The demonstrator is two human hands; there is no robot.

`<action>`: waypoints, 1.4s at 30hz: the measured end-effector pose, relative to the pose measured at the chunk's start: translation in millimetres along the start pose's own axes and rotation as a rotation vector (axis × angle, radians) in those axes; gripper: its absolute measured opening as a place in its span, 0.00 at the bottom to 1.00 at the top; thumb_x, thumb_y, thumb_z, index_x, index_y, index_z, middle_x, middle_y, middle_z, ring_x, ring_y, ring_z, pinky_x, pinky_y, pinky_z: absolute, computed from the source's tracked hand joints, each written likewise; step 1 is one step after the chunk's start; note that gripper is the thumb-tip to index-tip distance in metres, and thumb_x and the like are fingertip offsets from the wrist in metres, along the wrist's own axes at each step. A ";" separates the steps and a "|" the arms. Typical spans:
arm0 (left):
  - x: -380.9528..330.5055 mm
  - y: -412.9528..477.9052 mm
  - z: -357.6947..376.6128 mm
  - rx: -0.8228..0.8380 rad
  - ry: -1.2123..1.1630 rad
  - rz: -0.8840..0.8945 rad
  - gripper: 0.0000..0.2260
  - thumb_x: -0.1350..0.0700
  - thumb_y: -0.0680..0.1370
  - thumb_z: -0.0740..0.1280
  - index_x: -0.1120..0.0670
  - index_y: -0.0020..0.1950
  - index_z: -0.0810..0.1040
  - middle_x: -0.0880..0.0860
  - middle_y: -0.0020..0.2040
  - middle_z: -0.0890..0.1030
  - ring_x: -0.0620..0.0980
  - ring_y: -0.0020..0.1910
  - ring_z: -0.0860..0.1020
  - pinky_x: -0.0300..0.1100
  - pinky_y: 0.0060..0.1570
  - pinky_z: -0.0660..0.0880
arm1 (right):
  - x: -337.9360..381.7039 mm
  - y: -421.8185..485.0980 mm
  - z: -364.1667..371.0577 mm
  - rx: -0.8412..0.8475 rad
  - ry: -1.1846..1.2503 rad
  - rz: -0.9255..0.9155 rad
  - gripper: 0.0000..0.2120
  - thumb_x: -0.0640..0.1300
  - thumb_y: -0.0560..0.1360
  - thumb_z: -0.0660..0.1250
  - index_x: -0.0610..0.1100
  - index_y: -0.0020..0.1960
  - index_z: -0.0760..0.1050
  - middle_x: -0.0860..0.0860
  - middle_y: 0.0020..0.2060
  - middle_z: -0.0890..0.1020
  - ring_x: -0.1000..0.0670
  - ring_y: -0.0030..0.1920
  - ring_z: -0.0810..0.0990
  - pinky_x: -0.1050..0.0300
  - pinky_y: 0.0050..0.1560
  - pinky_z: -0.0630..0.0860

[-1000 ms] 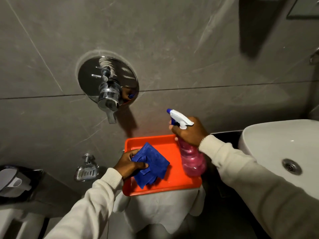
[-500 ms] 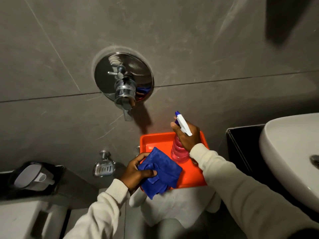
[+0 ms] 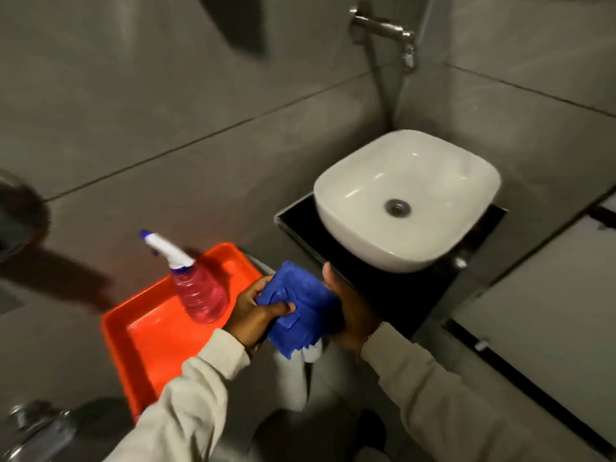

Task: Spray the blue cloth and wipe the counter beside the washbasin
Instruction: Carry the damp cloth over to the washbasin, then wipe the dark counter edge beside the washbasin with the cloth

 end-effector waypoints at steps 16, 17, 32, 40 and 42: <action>-21.5 110.6 248.9 0.192 1.129 0.565 0.20 0.50 0.76 0.57 0.56 0.64 0.74 0.57 0.65 0.77 0.56 0.69 0.70 0.40 0.67 0.62 | 69.6 -165.1 -187.7 -0.870 -1.521 -0.398 0.31 0.34 0.64 0.67 0.47 0.66 0.75 0.46 0.67 0.76 0.43 0.65 0.76 0.47 0.64 0.75; -8.9 116.8 252.3 0.213 1.324 0.544 0.24 0.46 0.76 0.54 0.56 0.69 0.69 0.57 0.70 0.72 0.56 0.73 0.64 0.44 0.71 0.59 | 62.3 -157.1 -187.3 -0.861 -1.628 -0.354 0.31 0.38 0.62 0.69 0.48 0.66 0.75 0.43 0.68 0.75 0.41 0.66 0.76 0.45 0.63 0.75; 17.4 148.4 264.3 0.181 1.874 0.445 0.40 0.31 0.71 0.37 0.55 0.76 0.36 0.53 0.78 0.38 0.50 0.77 0.36 0.56 0.76 0.39 | 79.9 -148.7 -270.9 -0.880 -1.751 -0.035 0.27 0.60 0.79 0.50 0.55 0.76 0.54 0.49 0.80 0.49 0.42 0.79 0.42 0.30 0.75 0.42; 29.3 147.9 311.2 0.147 1.773 0.491 0.42 0.28 0.70 0.38 0.54 0.75 0.34 0.53 0.79 0.39 0.49 0.75 0.33 0.55 0.74 0.36 | 72.9 -150.2 -270.5 -0.672 -1.759 -0.179 0.24 0.52 0.79 0.53 0.53 0.75 0.60 0.49 0.78 0.57 0.44 0.79 0.49 0.37 0.77 0.48; 29.8 149.8 313.2 0.124 1.760 0.490 0.42 0.28 0.71 0.40 0.54 0.75 0.35 0.53 0.79 0.40 0.47 0.74 0.33 0.54 0.74 0.36 | 95.7 -154.3 -290.3 -0.762 -1.754 -0.168 0.23 0.51 0.79 0.55 0.51 0.74 0.62 0.48 0.78 0.58 0.43 0.79 0.50 0.37 0.77 0.50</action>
Point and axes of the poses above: each hand's wrist, its own y-axis towards the middle knuckle, its own z-axis out of the palm, x = y × z, the point moved 9 cm from there along y, towards the middle knuckle
